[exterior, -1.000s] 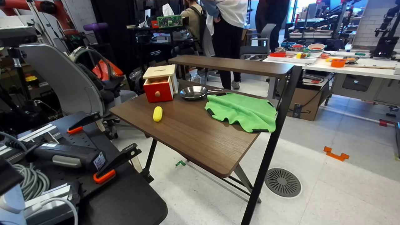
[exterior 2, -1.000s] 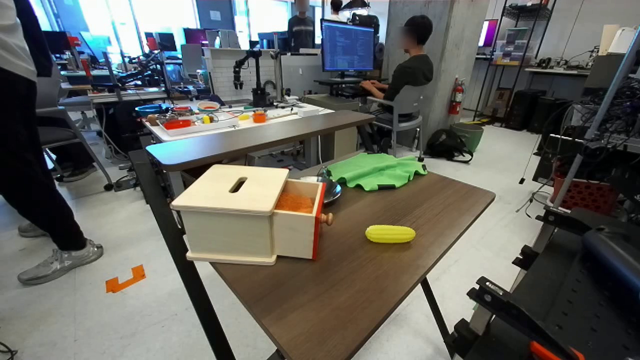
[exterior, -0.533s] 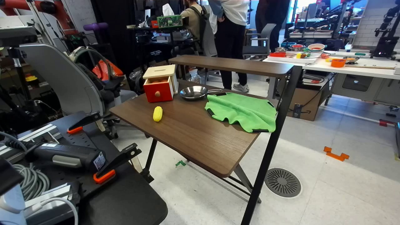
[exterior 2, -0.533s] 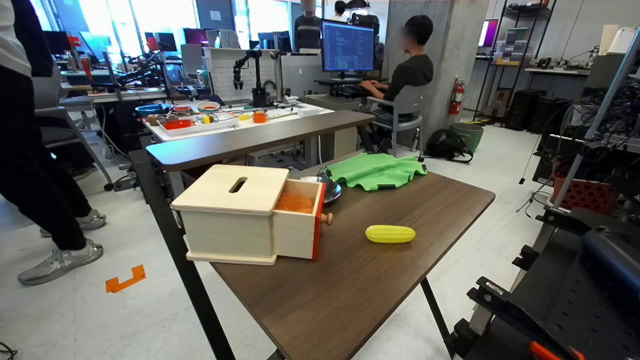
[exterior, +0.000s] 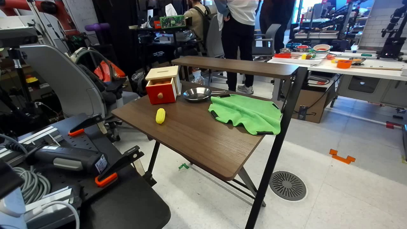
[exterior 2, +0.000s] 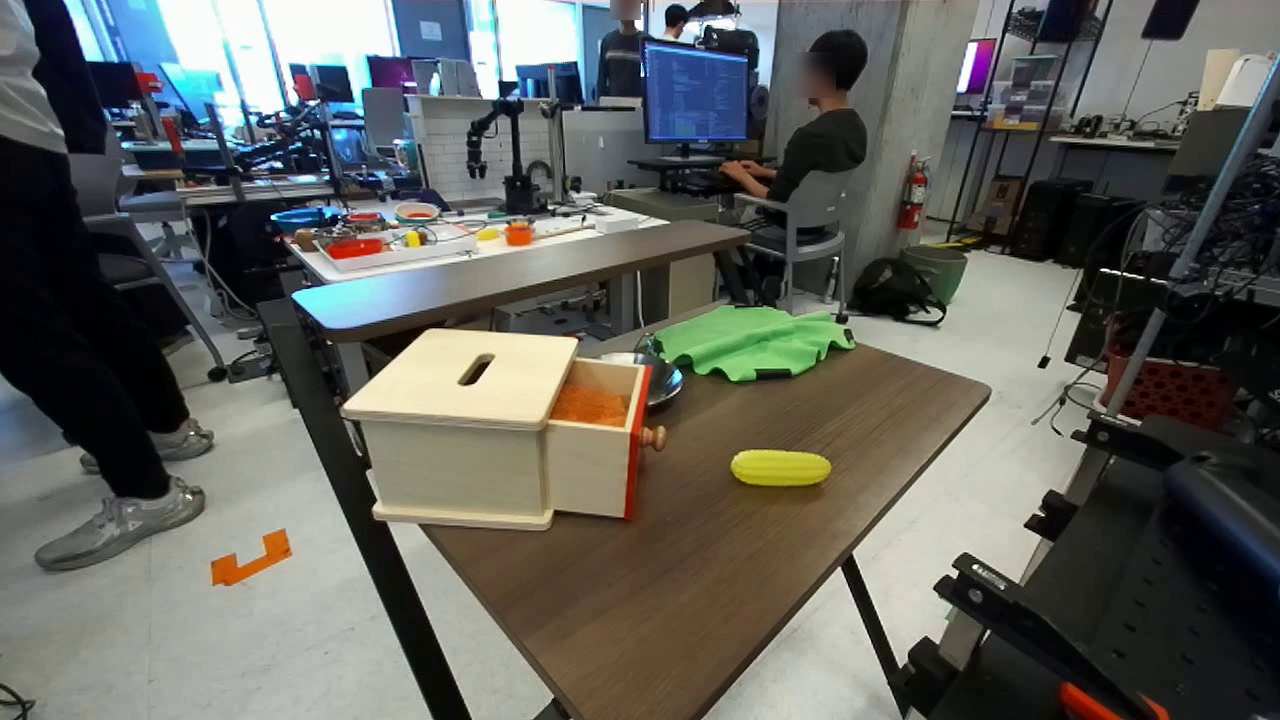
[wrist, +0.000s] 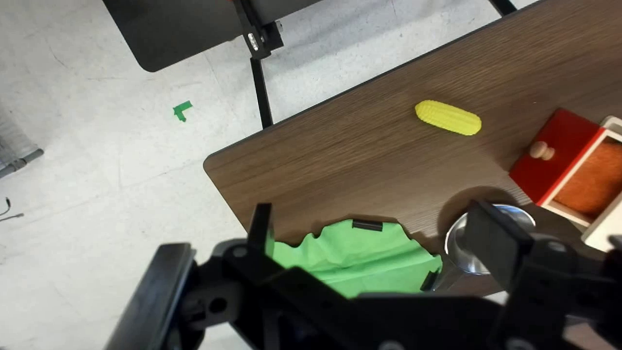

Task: Move the cloth forward

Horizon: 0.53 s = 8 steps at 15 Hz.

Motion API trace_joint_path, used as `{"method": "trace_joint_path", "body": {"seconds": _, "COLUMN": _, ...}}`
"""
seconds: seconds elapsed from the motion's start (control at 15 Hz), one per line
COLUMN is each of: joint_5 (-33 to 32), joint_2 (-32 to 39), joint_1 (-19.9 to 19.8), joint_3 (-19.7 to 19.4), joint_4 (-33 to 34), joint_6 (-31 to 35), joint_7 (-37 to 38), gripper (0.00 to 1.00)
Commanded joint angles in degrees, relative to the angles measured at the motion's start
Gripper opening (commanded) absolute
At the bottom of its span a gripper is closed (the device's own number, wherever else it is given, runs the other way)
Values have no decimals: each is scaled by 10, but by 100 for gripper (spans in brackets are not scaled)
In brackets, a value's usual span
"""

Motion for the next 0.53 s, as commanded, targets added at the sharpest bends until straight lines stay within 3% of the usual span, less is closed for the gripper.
{"method": "trace_joint_path", "body": {"seconds": 0.0, "joint_5": -3, "joint_2": 101, "joint_1": -7, "joint_3": -27, "joint_4": 57, "joint_6": 36, "joint_7": -18, "gripper": 100}}
{"method": "trace_joint_path", "body": {"seconds": 0.47, "joint_5": 11, "joint_2": 305, "joint_1": 2, "joint_3": -71, "joint_4": 204, "joint_6": 68, "joint_7": -47, "gripper": 100}}
